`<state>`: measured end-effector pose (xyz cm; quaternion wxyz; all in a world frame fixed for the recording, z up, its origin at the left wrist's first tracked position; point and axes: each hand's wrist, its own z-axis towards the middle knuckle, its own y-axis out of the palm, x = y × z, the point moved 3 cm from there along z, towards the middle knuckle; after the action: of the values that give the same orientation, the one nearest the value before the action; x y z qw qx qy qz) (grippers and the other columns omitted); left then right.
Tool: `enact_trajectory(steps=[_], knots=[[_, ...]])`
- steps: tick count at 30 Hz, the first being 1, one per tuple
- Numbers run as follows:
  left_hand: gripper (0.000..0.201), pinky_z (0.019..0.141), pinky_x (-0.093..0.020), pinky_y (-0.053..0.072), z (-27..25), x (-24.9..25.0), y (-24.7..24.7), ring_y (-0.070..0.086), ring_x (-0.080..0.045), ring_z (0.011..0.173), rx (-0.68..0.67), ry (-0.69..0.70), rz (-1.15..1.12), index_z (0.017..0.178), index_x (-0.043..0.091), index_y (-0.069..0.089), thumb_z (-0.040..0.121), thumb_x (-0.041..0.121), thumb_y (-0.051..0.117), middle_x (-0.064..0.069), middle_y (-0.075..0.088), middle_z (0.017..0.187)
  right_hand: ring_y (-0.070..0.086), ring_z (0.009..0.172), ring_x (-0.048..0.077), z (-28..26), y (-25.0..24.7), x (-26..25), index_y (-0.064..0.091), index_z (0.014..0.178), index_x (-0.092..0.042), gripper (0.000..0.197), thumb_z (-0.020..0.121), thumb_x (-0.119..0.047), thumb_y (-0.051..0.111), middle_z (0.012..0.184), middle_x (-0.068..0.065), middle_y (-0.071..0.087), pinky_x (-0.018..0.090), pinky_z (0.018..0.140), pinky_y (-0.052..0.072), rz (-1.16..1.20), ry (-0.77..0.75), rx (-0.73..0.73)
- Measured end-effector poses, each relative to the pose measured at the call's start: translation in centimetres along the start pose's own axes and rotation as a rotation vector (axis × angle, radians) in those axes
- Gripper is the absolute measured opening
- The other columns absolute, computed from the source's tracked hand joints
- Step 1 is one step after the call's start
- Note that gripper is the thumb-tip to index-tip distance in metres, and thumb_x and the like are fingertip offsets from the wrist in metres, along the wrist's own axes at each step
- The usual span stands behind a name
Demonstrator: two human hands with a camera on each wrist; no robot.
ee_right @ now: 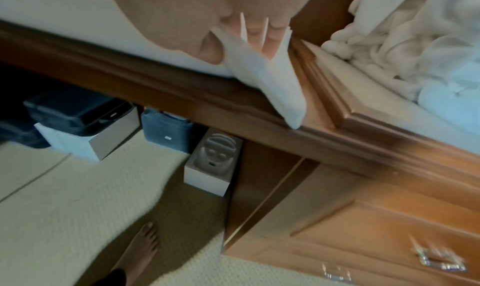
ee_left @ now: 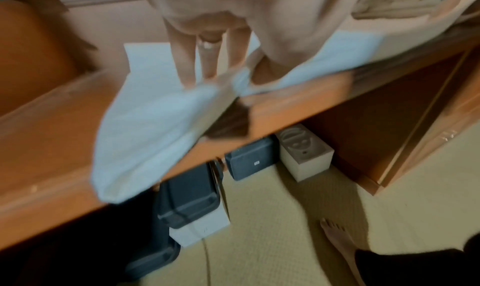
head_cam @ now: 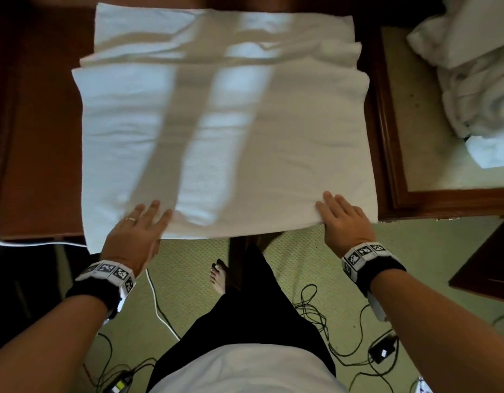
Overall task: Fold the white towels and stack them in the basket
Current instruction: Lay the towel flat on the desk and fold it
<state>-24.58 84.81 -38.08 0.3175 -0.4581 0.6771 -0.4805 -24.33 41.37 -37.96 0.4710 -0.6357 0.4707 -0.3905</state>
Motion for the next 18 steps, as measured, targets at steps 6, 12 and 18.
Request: enact_trajectory(steps=[6, 12, 18], knots=[[0.024, 0.083, -0.039, 0.055, 1.0, -0.8, -4.8, 0.066, -0.028, 0.105, -0.203, -0.25, 0.089, 0.117, 0.023, 0.064, 0.095, 0.018, 0.055, -0.003, 0.065, 0.119, 0.063, 0.097, 0.034, 2.7, -5.2, 1.2, 0.062, 0.104, -0.012, 0.019, 0.086, -0.009, 0.054, 0.103, 0.011, 0.066, 0.041, 0.085, 0.047, -0.097, 0.19, -0.275], [0.026, 0.088, -0.037, 0.053, 1.1, -2.6, -5.7, 0.063, -0.02, 0.093, -0.579, -0.216, -0.077, 0.097, 0.03, 0.064, 0.097, 0.013, 0.044, 0.0, 0.066, 0.108, 0.068, 0.095, 0.025, 1.8, -5.3, 1.6, 0.066, 0.108, -0.018, 0.026, 0.084, -0.02, 0.058, 0.111, 0.006, 0.069, 0.035, 0.082, 0.055, -0.063, 0.162, -0.675], [0.027, 0.054, -0.029, 0.033, 3.3, -6.7, -8.4, 0.047, -0.02, 0.053, -0.42, -0.292, -0.189, 0.066, 0.018, 0.041, 0.085, -0.001, 0.046, -0.003, 0.054, 0.066, 0.061, 0.112, 0.029, 5.7, -9.1, 3.6, 0.061, 0.121, -0.019, 0.034, 0.091, -0.011, 0.048, 0.124, 0.008, 0.062, 0.036, 0.093, 0.051, -0.079, 0.204, -0.563]])
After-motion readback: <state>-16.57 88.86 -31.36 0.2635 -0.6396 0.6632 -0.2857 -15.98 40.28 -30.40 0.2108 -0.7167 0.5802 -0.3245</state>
